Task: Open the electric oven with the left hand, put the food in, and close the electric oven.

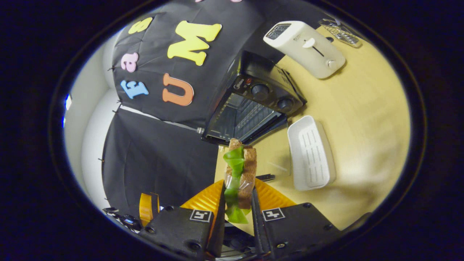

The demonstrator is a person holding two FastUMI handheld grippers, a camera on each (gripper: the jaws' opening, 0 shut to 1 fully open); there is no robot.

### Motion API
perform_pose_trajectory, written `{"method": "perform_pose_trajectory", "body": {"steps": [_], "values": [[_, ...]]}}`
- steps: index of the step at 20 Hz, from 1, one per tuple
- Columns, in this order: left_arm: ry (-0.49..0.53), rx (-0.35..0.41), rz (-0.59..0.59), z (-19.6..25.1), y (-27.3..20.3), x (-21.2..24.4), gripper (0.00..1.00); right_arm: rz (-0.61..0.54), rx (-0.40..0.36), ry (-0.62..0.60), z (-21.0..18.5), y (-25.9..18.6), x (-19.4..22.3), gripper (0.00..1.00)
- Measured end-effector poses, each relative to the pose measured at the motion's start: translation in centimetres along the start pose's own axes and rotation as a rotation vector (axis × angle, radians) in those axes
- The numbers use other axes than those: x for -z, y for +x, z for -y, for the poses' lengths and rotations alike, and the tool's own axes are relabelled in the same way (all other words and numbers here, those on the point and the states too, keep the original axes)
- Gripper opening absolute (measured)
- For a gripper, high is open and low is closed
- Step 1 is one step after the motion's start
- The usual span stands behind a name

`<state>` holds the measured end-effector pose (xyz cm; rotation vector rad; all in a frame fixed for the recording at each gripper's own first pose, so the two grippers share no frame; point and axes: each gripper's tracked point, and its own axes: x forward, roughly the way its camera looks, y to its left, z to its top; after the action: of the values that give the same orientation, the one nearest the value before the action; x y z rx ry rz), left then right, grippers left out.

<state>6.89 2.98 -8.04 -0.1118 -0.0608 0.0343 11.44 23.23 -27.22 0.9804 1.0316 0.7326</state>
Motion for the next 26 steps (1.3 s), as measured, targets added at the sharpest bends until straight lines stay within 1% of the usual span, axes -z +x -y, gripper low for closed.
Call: {"method": "perform_pose_trajectory", "body": {"steps": [1, 2, 4, 6, 7, 8, 10, 12, 14, 16, 18, 20, 22, 23, 24, 25, 26], "values": [[0.005, -0.018, 0.024, -0.9, -0.3, -0.3, 0.94, 0.038, 0.003, 0.005, 0.1, 1.2, 0.4, 0.37], [0.008, -0.019, 0.033, -1.4, -0.7, -0.5, 0.94, 0.076, 0.016, 0.001, 0.2, 2.3, 0.6, 0.37], [0.000, -0.013, 0.022, -2.0, -1.2, -0.3, 0.94, 0.209, 0.033, 0.016, 0.1, 4.2, -0.5, 0.37], [-0.015, -0.005, 0.016, -2.8, -1.6, -0.3, 0.95, 0.354, 0.010, 0.076, -0.7, 6.0, -2.2, 0.38], [-0.019, -0.007, 0.008, -3.3, -1.8, -0.4, 0.95, 0.406, -0.004, 0.098, -1.1, 7.1, -2.9, 0.38], [-0.022, -0.013, 0.001, -3.8, -2.0, -0.2, 0.94, 0.440, -0.001, 0.116, -1.2, 8.4, -3.5, 0.38], [-0.024, -0.020, -0.009, -4.5, -2.3, -0.2, 0.95, 0.487, 0.036, 0.140, -0.7, 11.5, -4.6, 0.38], [-0.042, -0.024, -0.026, -4.8, -2.5, -0.1, 0.95, 0.545, 0.057, 0.149, -0.8, 14.3, -5.6, 0.38], [-0.053, -0.010, -0.049, -4.4, -2.8, 0.3, 0.94, 0.630, 0.070, 0.127, -1.2, 17.0, -7.2, 0.39], [-0.037, -0.019, -0.054, -4.9, -2.9, -0.1, 0.93, 0.738, 0.098, 0.091, -1.2, 18.8, -9.4, 0.39], [-0.024, -0.022, -0.051, -5.0, -3.2, -0.4, 0.93, 0.828, 0.147, 0.012, -1.3, 20.0, -11.3, 0.39], [-0.012, -0.015, -0.056, -4.7, -3.4, -0.4, 0.93, 0.885, 0.198, -0.045, -0.7, 21.0, -12.7, 0.39], [0.003, -0.023, -0.059, -5.0, -3.3, -0.4, 0.93, 0.895, 0.226, -0.056, 0.6, 22.2, -13.7, 0.39], [0.006, -0.021, -0.059, -4.8, -3.4, -0.4, 0.93, 0.892, 0.237, -0.041, 1.5, 22.8, -14.0, 0.39], [0.006, -0.016, -0.056, -4.6, -3.3, -0.5, 0.93, 0.888, 0.243, -0.024, 2.3, 23.2, -14.3, 0.29], [0.004, -0.014, -0.057, -4.6, -3.3, -0.5, 0.93, 0.886, 0.240, -0.019, 2.6, 23.4, -14.4, 0.39], [0.003, -0.014, -0.061, -4.7, -3.2, -0.3, 0.93, 0.884, 0.241, -0.025, 2.9, 23.5, -14.5, 0.31]]}}
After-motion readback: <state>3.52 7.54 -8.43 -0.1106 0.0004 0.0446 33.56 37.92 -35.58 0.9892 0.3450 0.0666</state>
